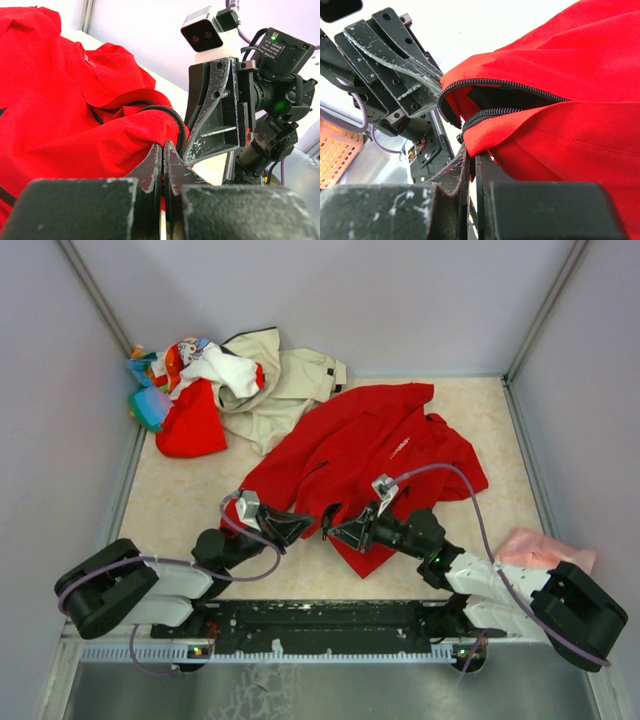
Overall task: Zip up the jacket
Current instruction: Insert the zipper into the jacket.
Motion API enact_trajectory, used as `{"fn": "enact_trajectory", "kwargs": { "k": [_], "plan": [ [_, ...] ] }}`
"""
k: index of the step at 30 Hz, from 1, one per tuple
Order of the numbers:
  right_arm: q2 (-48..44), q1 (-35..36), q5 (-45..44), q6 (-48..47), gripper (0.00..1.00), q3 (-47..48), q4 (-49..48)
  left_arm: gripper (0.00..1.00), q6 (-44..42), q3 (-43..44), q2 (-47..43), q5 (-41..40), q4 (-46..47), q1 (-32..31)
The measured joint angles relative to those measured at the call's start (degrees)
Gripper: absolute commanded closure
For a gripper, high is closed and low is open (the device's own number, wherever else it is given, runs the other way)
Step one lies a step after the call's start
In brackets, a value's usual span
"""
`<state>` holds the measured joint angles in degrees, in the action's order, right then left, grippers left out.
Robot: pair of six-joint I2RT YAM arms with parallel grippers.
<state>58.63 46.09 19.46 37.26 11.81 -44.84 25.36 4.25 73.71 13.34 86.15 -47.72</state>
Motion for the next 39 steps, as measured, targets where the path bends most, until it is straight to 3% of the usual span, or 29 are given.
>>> {"fn": "enact_trajectory", "kwargs": {
  "k": [39],
  "plan": [
    [0.31,0.39,-1.44,0.09,1.0,0.0,-1.49,1.0,-1.07,0.02,-0.83,-0.94,-1.88,-1.05]
  ]
}}
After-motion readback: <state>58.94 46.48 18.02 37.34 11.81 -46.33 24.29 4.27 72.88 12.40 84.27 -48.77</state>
